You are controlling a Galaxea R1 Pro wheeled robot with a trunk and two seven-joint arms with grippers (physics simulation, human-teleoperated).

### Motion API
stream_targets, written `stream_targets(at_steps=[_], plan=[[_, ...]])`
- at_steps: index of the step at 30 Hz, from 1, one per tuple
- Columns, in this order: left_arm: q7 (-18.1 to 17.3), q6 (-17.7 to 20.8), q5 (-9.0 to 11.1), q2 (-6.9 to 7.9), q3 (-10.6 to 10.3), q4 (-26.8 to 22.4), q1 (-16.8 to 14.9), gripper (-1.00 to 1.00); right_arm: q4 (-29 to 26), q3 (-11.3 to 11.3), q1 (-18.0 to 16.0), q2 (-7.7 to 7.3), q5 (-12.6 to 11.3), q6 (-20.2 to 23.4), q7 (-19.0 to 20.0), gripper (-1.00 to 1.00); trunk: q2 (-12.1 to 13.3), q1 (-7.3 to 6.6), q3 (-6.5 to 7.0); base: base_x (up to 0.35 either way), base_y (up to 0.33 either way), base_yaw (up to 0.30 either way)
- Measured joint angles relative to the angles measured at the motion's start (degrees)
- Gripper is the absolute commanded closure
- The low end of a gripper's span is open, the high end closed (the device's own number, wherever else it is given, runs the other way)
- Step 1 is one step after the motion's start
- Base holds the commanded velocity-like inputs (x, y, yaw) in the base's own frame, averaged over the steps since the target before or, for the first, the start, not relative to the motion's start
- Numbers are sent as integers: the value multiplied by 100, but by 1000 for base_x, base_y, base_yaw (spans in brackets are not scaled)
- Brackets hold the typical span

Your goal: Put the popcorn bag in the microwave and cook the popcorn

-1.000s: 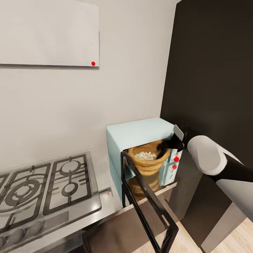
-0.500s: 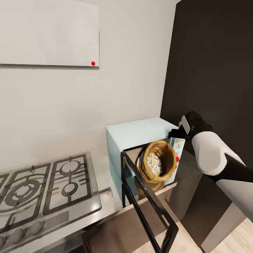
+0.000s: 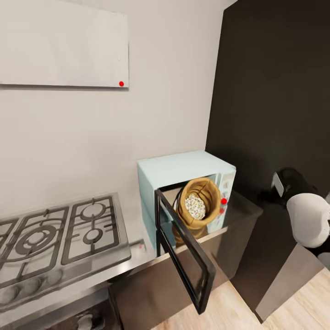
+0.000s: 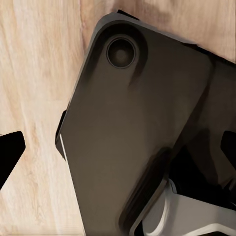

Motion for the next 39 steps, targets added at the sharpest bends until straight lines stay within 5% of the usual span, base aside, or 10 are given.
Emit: stream_targets(at_steps=[2,4,6,9,12,15,17,21,39], plan=[[0,0,0,2,2,0,0,-100,1,141,132,-4,-22,-1,143,-100,0,0,0,-298,-101,0],[-2,1,6,4,5,0,0,-100,-4,262,365,-8,-57,-126,644,-100,0,0,0,-298,-126,0],[-2,1,9,4,11,0,0,-100,-17,302,566,-12,21,-693,1399,-100,-1,0,0,-296,-147,0],[-1,1,8,4,9,0,0,-100,-44,315,976,-18,319,-1961,2721,-100,0,0,0,-284,-162,0],[-2,2,3,4,7,0,0,-100,-46,307,1551,-1,494,-3767,3806,-100,0,0,-1,-253,-177,0],[-2,2,1,4,7,0,0,-100,-14,277,1948,23,507,-4881,4000,-100,-1,0,-1,-234,-179,0],[-2,1,0,4,5,0,0,-100,17,271,2085,26,507,-5076,4049,-100,-1,-1,0,-203,-166,0],[-1,0,10,4,7,-24,0,-100,856,289,2152,108,547,-5314,4044,-100,-1,-3,0,-69,-53,0],[6,2,19,4,7,-52,0,-100,872,266,2151,118,519,-5722,4044,-100,-1,-3,0,0,-145,0]])
